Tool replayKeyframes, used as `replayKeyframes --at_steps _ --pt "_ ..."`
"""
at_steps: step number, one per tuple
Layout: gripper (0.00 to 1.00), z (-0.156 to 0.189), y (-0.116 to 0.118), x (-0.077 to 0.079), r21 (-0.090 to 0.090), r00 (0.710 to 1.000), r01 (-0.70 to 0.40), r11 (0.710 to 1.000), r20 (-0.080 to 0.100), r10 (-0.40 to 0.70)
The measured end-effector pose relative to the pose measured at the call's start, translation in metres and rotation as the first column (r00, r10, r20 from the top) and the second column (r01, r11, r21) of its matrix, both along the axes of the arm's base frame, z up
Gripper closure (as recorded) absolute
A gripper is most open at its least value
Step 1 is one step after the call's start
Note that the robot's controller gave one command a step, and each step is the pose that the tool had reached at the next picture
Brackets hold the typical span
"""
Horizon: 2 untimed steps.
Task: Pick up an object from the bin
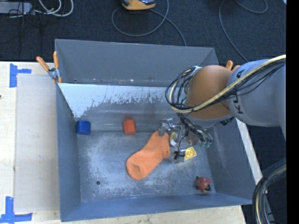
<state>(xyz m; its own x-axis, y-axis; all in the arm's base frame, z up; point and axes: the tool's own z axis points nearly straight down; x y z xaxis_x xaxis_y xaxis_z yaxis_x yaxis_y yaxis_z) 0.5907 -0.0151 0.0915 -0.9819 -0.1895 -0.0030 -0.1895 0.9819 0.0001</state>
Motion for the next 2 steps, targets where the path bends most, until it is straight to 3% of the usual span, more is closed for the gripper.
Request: replayKeyframes --at_steps 2 --pt "0.00 -0.016 0.035 -0.020 0.002 0.990 -0.138 0.990 -0.005 0.138"
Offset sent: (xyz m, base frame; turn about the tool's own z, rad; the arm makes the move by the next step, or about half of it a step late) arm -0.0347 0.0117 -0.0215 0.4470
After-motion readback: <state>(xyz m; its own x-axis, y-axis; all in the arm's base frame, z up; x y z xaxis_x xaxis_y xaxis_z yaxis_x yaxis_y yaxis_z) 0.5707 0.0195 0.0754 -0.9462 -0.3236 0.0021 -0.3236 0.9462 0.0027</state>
